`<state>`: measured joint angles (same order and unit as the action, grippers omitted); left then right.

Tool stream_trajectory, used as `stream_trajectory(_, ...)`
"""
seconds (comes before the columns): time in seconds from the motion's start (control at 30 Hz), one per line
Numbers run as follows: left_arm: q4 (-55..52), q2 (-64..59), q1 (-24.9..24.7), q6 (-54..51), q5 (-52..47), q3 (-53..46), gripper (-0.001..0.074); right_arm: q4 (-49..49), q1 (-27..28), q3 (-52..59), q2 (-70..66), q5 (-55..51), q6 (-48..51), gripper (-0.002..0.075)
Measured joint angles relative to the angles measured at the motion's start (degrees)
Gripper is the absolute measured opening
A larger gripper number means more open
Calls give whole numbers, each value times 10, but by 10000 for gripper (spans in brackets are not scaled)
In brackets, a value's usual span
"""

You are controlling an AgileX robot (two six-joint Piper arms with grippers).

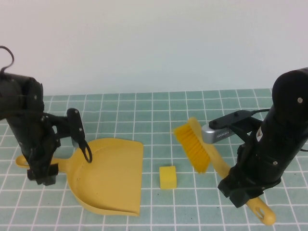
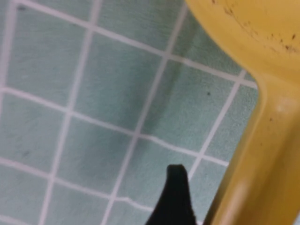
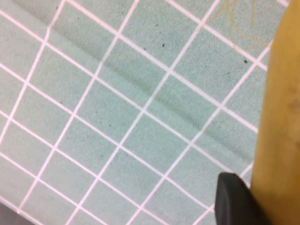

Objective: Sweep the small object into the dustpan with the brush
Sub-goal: Pick up the dustpan from the table, then sweep the small ball

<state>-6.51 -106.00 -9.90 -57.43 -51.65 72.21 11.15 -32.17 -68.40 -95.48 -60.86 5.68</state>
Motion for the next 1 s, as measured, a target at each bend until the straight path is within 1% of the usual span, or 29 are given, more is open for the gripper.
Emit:
stream_trajectory(0.07,-6,-8,0,-10,0,-3,551,-1,0,0,0,5,-11,169)
stream_trajectory(0.1,-11,-9,0,-11,0,-3,519,-5,0,0,0,6,-18,169)
stream_trajectory(0.13,-13,-10,0,-17,0,-5,465,-11,0,0,0,9,-28,169)
stream_trajectory(0.17,-13,-10,0,-27,0,-5,408,-17,0,0,0,13,-38,169)
stream_trajectory(0.23,-9,-10,0,-58,-5,-5,232,-32,0,0,0,17,-57,169)
stream_trajectory(0.27,-4,-10,0,-70,-7,-5,156,-39,0,0,0,18,-66,169)
stream_trajectory(0.3,4,-10,0,-70,-7,-5,69,-46,0,0,0,18,-72,169)
stream_trajectory(0.33,6,-10,0,-72,-7,-5,-2,-52,0,0,-1,19,-78,169)
stream_trajectory(0.5,-7,-6,-8,-66,-9,-5,0,-64,0,0,-5,27,-96,169)
stream_trajectory(0.6,-24,2,-29,-57,-7,-5,0,-76,0,0,-13,28,-112,169)
stream_trajectory(0.7,-49,3,-61,-17,-1,-5,0,-101,0,0,-21,30,-140,169)
stream_trajectory(0.8,-72,3,-92,-12,-1,-5,0,-119,0,0,-30,28,-155,169)
stream_trajectory(1.0,-75,2,-125,-10,-3,-5,0,-122,0,0,-70,5,-162,169)
